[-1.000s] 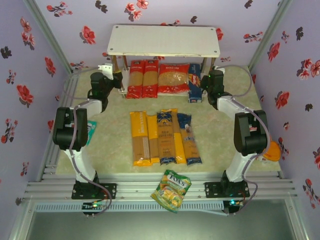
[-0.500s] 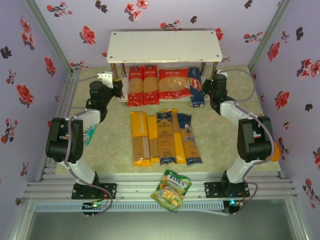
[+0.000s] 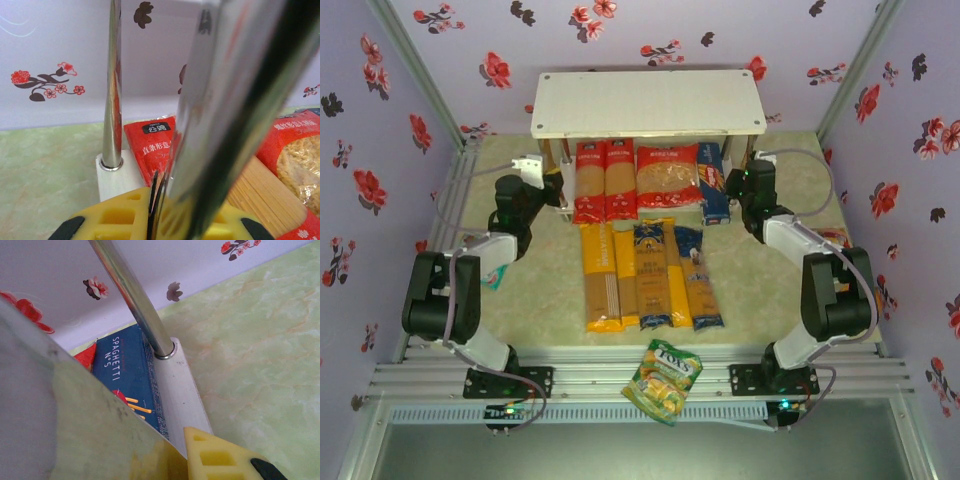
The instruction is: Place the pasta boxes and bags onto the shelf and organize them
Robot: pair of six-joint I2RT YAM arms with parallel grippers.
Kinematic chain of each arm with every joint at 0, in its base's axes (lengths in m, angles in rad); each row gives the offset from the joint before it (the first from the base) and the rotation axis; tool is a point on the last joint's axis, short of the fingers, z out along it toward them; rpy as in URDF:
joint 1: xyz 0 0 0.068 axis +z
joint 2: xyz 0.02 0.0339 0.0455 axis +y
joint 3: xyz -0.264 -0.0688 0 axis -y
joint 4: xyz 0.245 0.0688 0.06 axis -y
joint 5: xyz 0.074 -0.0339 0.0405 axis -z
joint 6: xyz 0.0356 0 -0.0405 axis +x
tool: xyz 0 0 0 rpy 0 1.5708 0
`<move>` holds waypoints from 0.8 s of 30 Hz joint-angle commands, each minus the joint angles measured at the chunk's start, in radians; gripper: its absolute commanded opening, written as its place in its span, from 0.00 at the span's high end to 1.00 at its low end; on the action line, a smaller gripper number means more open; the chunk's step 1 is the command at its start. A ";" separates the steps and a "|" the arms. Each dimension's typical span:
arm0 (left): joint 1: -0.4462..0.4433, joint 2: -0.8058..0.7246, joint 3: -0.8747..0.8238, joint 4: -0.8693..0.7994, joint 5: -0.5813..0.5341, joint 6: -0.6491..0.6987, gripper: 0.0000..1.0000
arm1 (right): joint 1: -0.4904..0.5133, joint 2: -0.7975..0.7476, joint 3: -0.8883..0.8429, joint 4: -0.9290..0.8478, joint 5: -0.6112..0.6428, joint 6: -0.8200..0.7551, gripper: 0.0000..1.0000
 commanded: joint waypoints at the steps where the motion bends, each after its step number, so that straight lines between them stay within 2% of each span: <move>1: 0.003 -0.031 -0.018 -0.110 0.019 -0.123 0.90 | -0.009 -0.036 -0.007 -0.043 0.023 0.090 1.00; 3: 0.004 -0.033 -0.016 -0.126 0.018 -0.124 0.76 | -0.009 -0.031 0.000 -0.052 0.022 0.089 1.00; 5: 0.003 -0.040 -0.019 -0.130 0.018 -0.120 0.71 | -0.009 -0.029 0.005 -0.059 0.022 0.086 0.99; 8: 0.004 -0.059 -0.011 -0.165 0.022 -0.110 0.66 | -0.009 -0.027 0.014 -0.068 0.017 0.077 0.91; 9: 0.004 -0.065 -0.006 -0.185 0.029 -0.106 0.65 | -0.009 -0.027 0.018 -0.071 0.016 0.072 0.85; 13: 0.003 -0.105 0.005 -0.261 0.046 -0.088 0.48 | -0.009 -0.028 0.032 -0.087 0.009 0.052 0.43; 14: 0.003 -0.116 0.005 -0.274 0.048 -0.086 0.46 | -0.010 -0.028 0.034 -0.088 0.009 0.046 0.39; 18: 0.003 -0.173 -0.005 -0.327 0.064 -0.073 0.41 | -0.009 -0.043 0.033 -0.082 0.005 0.022 0.26; 24: 0.004 -0.325 -0.051 -0.445 0.064 -0.084 0.40 | -0.009 -0.120 0.020 -0.105 -0.002 -0.009 0.20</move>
